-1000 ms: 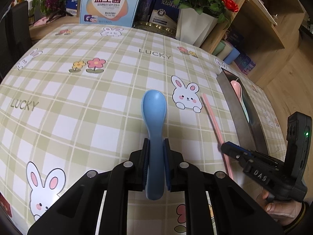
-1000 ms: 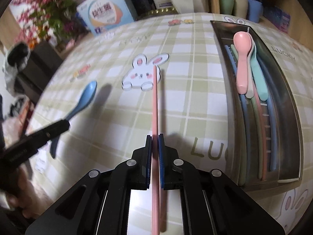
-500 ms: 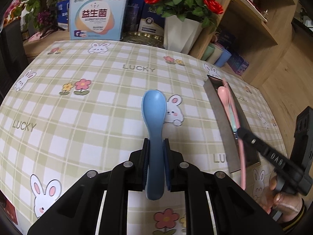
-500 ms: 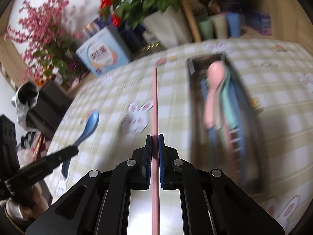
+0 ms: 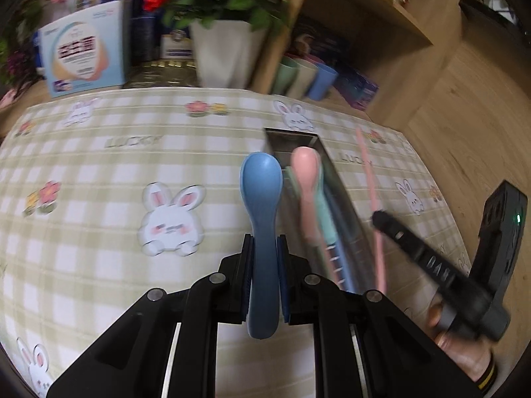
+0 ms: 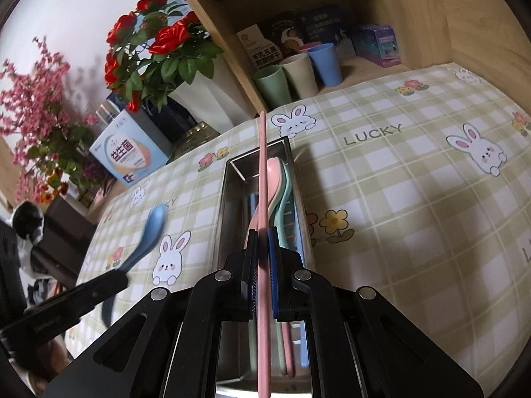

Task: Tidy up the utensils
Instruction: 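Carry the pink chopstick toward the steel tray while the left carries the blue spoon, then lower the pink chopstick and blue spoon into the tray, opening both tools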

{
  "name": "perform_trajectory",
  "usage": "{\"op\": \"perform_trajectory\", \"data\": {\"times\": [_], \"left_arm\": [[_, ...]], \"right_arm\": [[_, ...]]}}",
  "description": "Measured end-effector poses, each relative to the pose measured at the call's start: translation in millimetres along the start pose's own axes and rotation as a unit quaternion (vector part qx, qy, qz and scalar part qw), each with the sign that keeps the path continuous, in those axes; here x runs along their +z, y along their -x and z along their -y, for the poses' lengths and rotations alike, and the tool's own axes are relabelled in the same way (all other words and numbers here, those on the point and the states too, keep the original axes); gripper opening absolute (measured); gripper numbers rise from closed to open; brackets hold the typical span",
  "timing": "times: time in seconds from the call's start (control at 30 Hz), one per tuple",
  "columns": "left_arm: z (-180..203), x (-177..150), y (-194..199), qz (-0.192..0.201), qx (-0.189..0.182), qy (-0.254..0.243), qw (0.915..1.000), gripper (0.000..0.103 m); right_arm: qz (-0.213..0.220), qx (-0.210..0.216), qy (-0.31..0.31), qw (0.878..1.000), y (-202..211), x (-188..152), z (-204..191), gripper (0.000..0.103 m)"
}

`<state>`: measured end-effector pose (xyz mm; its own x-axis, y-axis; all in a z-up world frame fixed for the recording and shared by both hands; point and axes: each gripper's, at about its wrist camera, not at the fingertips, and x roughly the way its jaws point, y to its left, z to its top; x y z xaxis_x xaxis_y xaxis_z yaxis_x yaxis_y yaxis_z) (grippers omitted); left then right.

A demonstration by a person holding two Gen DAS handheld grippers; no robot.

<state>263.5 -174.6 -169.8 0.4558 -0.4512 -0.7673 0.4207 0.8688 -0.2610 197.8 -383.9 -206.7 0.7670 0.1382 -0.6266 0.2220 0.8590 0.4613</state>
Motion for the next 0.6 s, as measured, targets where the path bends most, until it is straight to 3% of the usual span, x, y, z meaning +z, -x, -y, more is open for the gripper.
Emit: {"op": "perform_trajectory", "data": {"times": [0.23,0.6], "left_arm": [[33,32,-47,-0.030,-0.013,-0.008,0.9994,0.013],[47,55,-102,-0.077,0.016,-0.013,0.9968,0.014]], "right_arm": [[-0.007,0.010,-0.015,1.000,-7,-2,8,0.006],[-0.009,0.015,-0.032,0.999,-10,0,19,0.006]]}}
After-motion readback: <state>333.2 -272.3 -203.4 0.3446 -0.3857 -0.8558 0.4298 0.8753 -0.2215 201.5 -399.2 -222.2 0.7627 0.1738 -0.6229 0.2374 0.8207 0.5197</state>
